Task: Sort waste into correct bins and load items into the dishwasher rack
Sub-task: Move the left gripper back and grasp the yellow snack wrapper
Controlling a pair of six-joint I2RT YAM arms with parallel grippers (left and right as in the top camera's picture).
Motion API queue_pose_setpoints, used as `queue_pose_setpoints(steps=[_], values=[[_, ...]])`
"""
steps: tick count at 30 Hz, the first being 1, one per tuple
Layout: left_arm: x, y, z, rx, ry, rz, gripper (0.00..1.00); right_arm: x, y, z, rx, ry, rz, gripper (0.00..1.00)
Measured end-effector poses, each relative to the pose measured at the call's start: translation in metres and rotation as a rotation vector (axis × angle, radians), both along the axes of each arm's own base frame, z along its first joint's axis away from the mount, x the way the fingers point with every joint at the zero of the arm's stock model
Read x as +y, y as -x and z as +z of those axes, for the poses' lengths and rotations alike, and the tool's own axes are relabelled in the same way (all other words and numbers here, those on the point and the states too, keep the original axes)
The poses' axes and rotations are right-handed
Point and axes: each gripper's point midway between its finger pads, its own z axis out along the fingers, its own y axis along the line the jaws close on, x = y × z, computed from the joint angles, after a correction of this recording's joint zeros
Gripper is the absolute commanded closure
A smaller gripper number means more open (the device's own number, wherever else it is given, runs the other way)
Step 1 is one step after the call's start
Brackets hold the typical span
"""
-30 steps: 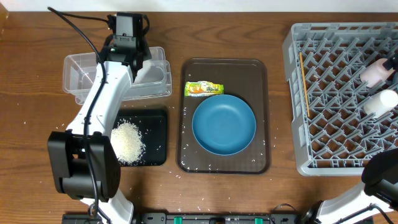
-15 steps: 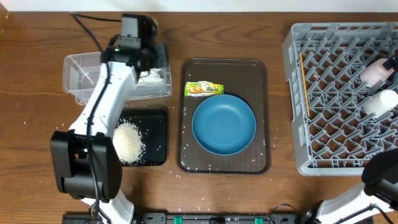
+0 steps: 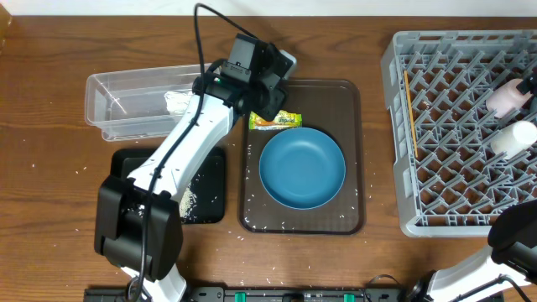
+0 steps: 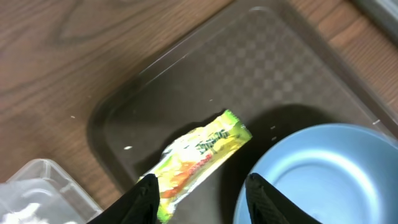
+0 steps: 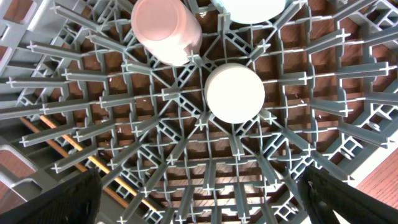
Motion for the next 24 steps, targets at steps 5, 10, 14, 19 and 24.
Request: queue_pose_setpoints(steps=[5,10,14,19,24], values=[[0.005,-0.007,-0.021,-0.004,-0.067,-0.036,0.50,0.000,0.000,0.000,0.000,0.000,0.000,0.01],[0.006,-0.013,-0.055,0.026,-0.112,-0.068,0.50,0.000,0.000,0.000,0.000,0.000,0.000,0.01],[0.006,-0.017,-0.083,0.049,-0.143,-0.095,0.50,0.000,0.000,0.000,0.000,0.000,0.000,0.01],[0.010,-0.021,-0.106,0.066,-0.170,-0.098,0.50,0.000,0.000,0.000,0.000,0.000,0.000,0.01],[0.014,-0.023,-0.113,0.074,-0.177,-0.096,0.50,0.000,0.000,0.000,0.000,0.000,0.000,0.01]])
